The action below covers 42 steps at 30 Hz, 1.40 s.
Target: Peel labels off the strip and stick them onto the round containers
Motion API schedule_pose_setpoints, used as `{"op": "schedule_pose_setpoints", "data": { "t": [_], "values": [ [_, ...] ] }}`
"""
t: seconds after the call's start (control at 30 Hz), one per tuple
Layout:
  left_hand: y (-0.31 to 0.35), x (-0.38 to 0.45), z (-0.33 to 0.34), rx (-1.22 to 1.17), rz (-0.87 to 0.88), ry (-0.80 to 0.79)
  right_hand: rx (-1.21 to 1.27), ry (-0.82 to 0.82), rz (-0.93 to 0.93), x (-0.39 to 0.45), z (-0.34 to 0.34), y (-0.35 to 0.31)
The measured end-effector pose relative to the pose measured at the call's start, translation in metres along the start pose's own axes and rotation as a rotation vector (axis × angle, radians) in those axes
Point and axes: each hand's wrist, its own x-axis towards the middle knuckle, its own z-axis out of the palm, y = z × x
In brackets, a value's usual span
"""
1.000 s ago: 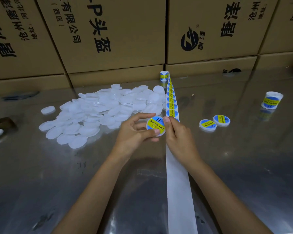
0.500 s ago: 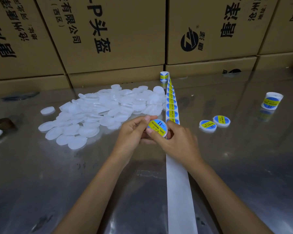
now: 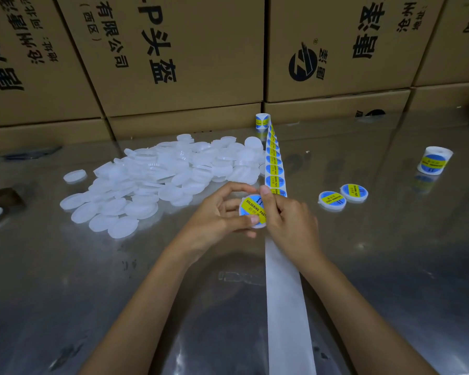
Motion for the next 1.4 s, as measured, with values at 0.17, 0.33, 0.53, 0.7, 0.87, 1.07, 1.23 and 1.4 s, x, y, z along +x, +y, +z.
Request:
{"op": "schedule_pose_setpoints", "data": {
  "t": [0.17, 0.33, 0.53, 0.7, 0.87, 1.07, 1.23, 1.4],
  "values": [
    [-0.001, 0.000, 0.004, 0.025, -0.005, 0.111, 0.328, -0.045, 0.053, 0.002, -0.003, -0.005],
    [0.000, 0.001, 0.001, -0.047, 0.026, 0.343, 0.447, -0.214, 0.004, -0.003, -0.003, -0.010],
    [-0.002, 0.002, 0.002, -0.007, 0.055, 0.445, 0.157, -0.234, -0.058, -0.006, -0.003, -0.009],
    [0.001, 0.002, 0.002, -0.055, 0.058, 0.384, 0.072, -0.204, -0.069, -0.006, 0.000, -0.008],
    [-0.001, 0.001, 0.004, -0.090, 0.002, 0.222, 0.052, -0.127, -0.003, -0.001, -0.001, -0.003],
    [-0.002, 0.000, 0.008, -0.120, -0.011, 0.145, 0.109, -0.097, 0.048, 0.001, -0.002, -0.004],
    [-0.004, 0.001, 0.000, -0.091, -0.005, 0.137, 0.376, -0.173, 0.083, -0.001, -0.001, -0.008],
    [-0.009, 0.004, -0.005, -0.010, 0.030, 0.246, 0.442, -0.339, 0.061, 0.002, -0.004, -0.008]
  ]
}}
